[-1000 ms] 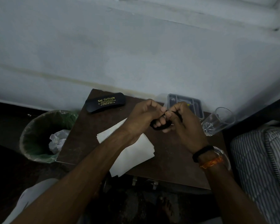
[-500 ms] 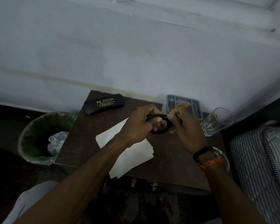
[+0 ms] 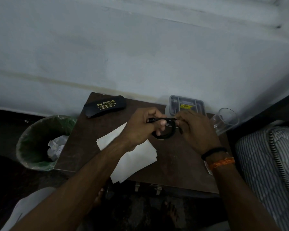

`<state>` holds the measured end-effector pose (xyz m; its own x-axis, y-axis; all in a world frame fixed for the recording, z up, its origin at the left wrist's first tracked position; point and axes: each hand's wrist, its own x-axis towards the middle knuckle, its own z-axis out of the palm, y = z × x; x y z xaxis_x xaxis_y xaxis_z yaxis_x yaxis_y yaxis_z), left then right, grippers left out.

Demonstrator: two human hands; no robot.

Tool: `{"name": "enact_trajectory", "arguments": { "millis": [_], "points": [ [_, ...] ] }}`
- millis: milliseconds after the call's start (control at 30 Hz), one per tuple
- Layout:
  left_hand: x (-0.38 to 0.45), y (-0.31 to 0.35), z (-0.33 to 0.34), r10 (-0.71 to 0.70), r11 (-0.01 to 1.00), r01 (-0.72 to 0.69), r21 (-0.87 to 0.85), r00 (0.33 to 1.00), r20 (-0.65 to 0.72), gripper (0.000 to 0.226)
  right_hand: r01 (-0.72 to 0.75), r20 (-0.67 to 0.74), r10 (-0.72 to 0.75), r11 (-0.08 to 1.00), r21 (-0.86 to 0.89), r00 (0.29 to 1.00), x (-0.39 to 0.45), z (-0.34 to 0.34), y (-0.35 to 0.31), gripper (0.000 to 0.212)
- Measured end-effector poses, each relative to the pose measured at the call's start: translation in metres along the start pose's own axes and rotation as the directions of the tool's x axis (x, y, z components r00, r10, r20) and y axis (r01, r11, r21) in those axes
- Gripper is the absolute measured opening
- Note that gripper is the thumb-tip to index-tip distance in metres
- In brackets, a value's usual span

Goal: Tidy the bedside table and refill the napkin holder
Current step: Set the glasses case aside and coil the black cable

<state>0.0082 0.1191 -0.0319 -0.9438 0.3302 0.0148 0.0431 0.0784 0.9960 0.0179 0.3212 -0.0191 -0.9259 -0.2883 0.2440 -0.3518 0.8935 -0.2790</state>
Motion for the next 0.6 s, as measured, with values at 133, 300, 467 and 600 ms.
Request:
{"name": "enact_trajectory", "arguments": {
  "millis": [133,300,467,600],
  "points": [
    [-0.002,0.004,0.003,0.021,0.998,-0.023,-0.058,0.999,-0.025,0.008,-0.082,-0.12,0.114,0.966,0.244,0.986,-0.001,0.004,-0.01,0.012],
    [0.0,0.002,0.005,0.06,0.998,-0.058,0.027,0.993,-0.1,0.009,-0.273,-0.071,0.398,0.738,0.617,0.915,0.002,0.008,-0.024,0.006],
    [0.002,-0.005,0.004,0.086,0.995,-0.075,0.072,0.984,-0.158,0.007,-0.41,0.209,0.486,0.355,0.84,0.849,0.004,0.003,-0.029,0.009],
    [0.002,-0.006,0.005,0.078,0.996,-0.066,0.061,0.975,-0.207,0.011,-0.431,0.302,0.47,0.194,0.881,0.829,0.004,0.0,-0.033,0.012]
  ]
}}
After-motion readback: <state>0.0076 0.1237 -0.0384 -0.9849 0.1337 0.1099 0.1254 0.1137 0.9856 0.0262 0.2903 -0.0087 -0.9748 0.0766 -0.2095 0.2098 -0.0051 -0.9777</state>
